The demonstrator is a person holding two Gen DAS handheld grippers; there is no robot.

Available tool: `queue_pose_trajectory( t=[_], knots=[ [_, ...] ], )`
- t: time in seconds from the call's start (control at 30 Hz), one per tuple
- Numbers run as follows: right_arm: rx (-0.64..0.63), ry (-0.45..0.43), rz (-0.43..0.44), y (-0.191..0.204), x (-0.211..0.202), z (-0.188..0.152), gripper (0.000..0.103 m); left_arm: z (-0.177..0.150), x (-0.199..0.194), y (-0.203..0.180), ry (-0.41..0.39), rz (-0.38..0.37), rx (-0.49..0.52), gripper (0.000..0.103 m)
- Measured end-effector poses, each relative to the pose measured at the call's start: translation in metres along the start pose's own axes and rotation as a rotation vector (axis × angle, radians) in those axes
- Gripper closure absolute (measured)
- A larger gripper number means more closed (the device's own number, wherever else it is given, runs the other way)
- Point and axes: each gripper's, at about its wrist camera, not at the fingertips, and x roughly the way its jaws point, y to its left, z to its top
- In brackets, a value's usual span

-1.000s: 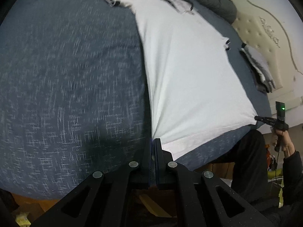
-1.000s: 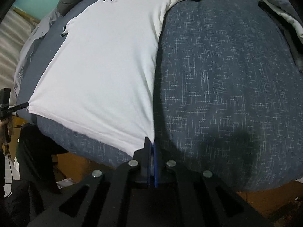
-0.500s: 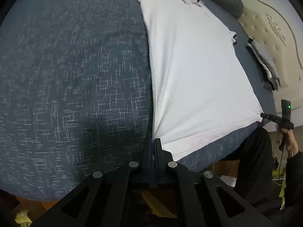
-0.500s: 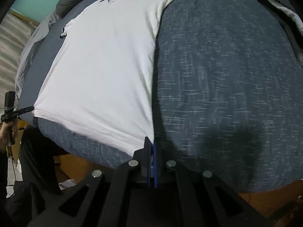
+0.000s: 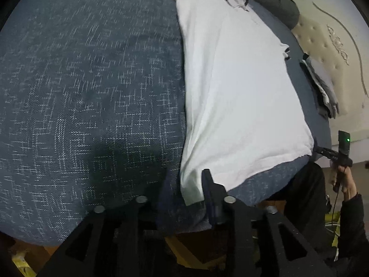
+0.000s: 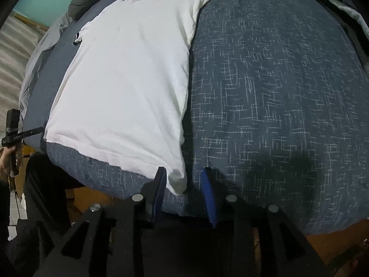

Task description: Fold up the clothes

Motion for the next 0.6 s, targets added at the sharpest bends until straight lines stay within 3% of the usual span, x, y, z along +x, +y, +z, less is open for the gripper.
queue_pose_trajectory(
  t=[0.17,0.3,0.33,0.37,0.6],
  knots=[
    [0.004,0.006,0.027,0.000,0.007,-0.008,0.071,-0.005,0.005,-0.005,0.014,-0.004,0.024,0.070],
    [-0.015,0.002,0.043,0.007,0.007,-0.010,0.096,-0.009,0.009,-0.010,0.024,-0.008,0.042,0.074],
    [-0.013,-0.003,0.044,0.007,0.006,-0.006,0.098,-0.010,0.010,-0.011,0.027,-0.009,0.047,0.088],
    [-0.009,-0.010,0.047,0.005,0.003,-0.006,0.099,-0.011,0.011,-0.012,0.027,-0.010,0.053,0.092],
    [0.004,-0.009,0.012,-0.005,-0.008,-0.008,0.099,-0.013,-0.003,-0.030,0.023,-0.006,0.110,0.096]
  ],
)
